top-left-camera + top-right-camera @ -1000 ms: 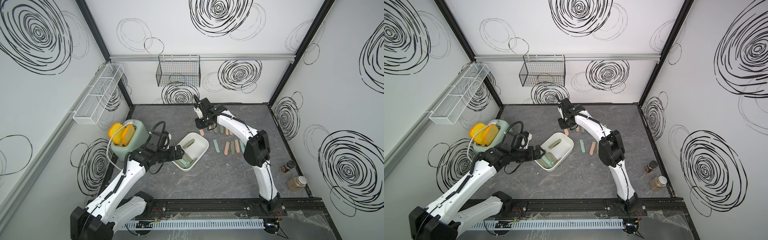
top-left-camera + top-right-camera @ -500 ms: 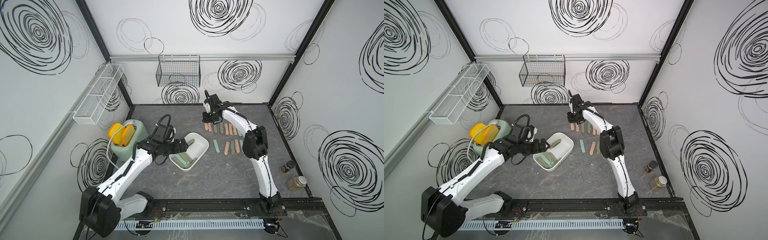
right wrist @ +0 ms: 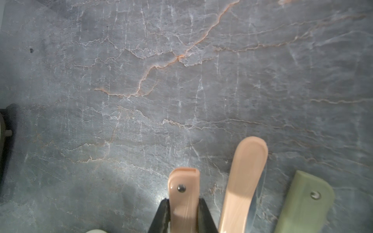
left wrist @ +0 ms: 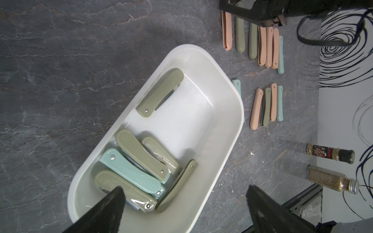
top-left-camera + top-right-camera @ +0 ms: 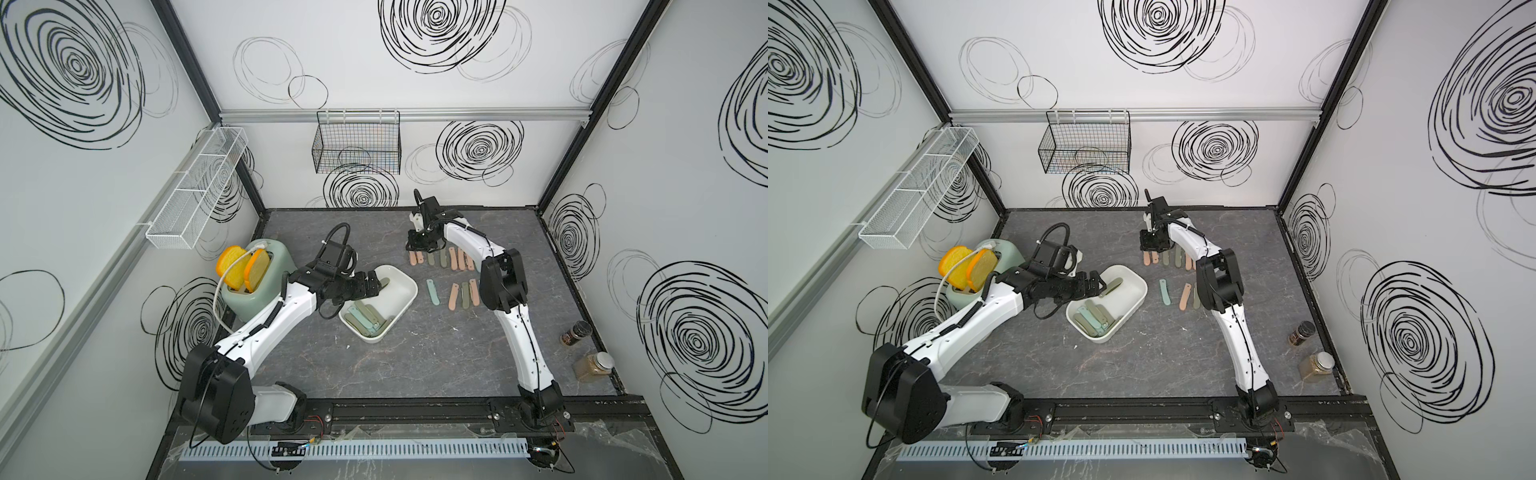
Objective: Take the fruit knife out of the storage box
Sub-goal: Place the fruit knife at the center of the board.
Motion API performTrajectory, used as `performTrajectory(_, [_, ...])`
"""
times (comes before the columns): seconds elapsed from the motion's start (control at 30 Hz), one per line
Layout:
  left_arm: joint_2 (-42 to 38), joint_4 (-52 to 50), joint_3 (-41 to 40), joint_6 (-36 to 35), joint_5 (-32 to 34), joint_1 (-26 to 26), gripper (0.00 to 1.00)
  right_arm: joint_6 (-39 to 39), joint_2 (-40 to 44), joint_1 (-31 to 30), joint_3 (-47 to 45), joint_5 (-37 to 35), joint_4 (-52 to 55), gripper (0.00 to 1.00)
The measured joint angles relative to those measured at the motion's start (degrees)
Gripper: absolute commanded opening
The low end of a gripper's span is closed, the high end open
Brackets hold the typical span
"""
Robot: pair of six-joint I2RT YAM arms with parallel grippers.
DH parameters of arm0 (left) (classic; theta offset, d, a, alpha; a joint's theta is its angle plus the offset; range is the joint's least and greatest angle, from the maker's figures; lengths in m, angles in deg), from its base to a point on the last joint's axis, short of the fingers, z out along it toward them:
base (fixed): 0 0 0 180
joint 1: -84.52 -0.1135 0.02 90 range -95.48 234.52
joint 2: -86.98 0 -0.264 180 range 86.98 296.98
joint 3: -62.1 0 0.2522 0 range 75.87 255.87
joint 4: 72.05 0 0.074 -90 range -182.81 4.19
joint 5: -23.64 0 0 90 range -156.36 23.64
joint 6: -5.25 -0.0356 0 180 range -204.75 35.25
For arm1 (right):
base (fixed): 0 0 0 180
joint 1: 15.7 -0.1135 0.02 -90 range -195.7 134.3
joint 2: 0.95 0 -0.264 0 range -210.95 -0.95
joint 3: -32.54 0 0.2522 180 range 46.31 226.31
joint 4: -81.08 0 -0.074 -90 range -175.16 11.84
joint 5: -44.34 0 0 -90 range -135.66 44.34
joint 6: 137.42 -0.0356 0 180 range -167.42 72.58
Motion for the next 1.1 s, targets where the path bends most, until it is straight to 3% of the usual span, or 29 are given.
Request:
performTrajectory(0.5, [0.3, 0.8, 0.0, 0.0, 0.0, 0.3, 0.98, -1.3, -2.0, 0.2, 1.6, 1.1, -1.4, 0.22])
performTrajectory(0.63, [0.0, 0.8, 0.0, 0.0, 0.0, 0.3, 0.98, -2.0, -2.1, 0.3, 1.6, 1.3, -1.4, 0.3])
performTrajectory(1.1, [-3.5, -0.7, 0.0, -0.2, 0.0, 0.2, 0.98, -3.1, -2.1, 0.6, 1.6, 1.4, -0.9, 0.32])
